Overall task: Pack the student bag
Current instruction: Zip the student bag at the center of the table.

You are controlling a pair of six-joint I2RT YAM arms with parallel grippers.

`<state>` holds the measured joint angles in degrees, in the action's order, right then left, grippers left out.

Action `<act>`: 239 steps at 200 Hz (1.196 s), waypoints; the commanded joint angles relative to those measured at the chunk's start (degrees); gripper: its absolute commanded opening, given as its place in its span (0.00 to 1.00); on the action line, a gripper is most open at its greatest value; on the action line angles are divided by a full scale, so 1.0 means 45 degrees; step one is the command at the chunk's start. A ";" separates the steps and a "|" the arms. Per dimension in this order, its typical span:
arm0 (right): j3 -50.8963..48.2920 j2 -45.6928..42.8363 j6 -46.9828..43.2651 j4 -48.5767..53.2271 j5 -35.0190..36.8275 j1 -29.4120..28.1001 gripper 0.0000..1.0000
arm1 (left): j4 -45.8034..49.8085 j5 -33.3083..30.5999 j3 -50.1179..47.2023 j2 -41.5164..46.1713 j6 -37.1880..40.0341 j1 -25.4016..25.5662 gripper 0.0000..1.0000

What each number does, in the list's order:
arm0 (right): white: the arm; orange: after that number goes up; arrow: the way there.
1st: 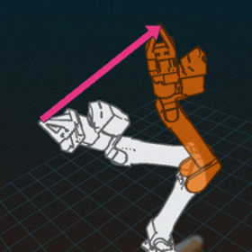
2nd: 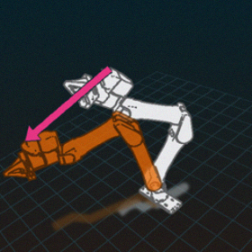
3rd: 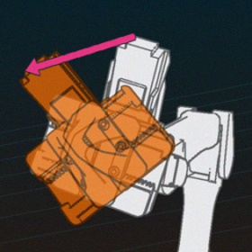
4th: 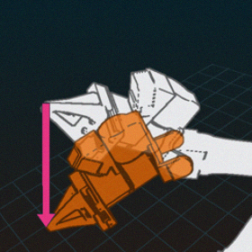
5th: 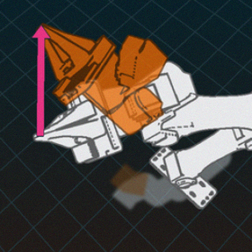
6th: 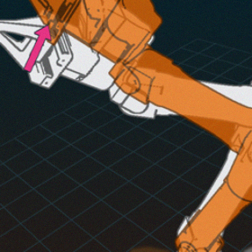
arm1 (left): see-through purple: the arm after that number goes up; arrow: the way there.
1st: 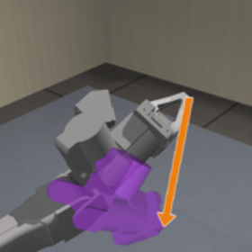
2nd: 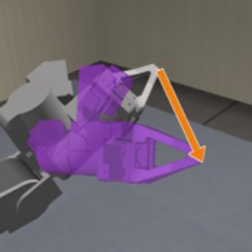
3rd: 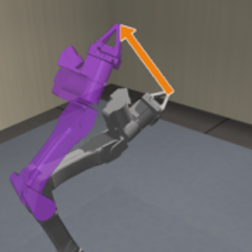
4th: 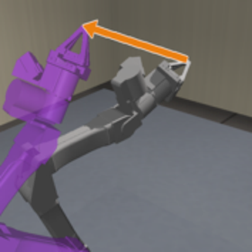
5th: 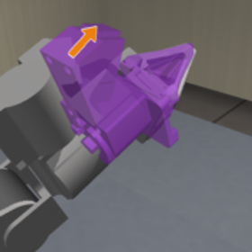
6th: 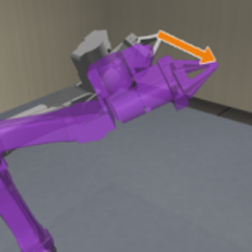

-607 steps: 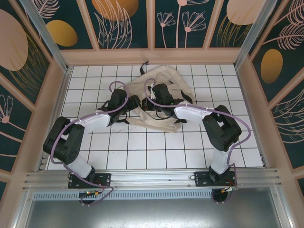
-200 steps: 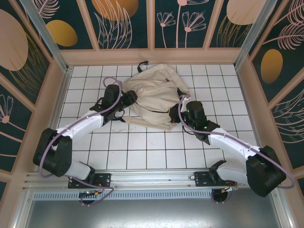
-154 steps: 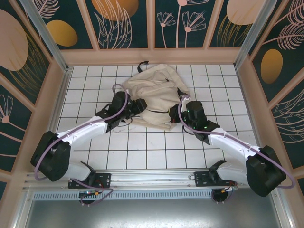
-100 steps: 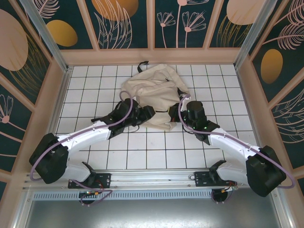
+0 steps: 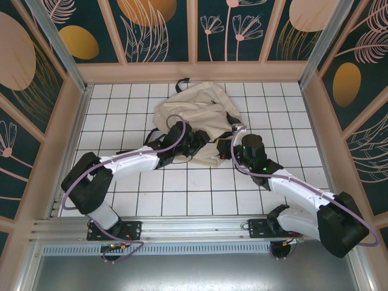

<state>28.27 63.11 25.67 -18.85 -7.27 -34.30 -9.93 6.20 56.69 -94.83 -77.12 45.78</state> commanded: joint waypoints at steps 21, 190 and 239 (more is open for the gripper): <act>-0.0169 -0.0484 -0.0213 -0.0647 -0.0118 -0.0053 0.00 | 0.0344 -0.0452 0.0804 -0.0674 -0.0381 0.0065 0.00; -0.0063 0.1166 -0.0192 -0.1184 0.0454 0.2661 0.00 | 0.4534 -0.3360 -0.3681 0.6956 0.2602 -0.3246 0.00; 0.0028 0.1312 -0.0101 -0.1506 -0.0201 0.2284 0.00 | 0.2352 -0.0251 -0.3626 0.6389 0.2812 -0.3148 0.50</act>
<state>27.24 68.69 25.61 -22.70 -10.09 -23.68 6.50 -0.97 40.58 -65.01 -65.89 31.44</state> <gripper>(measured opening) 0.055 0.474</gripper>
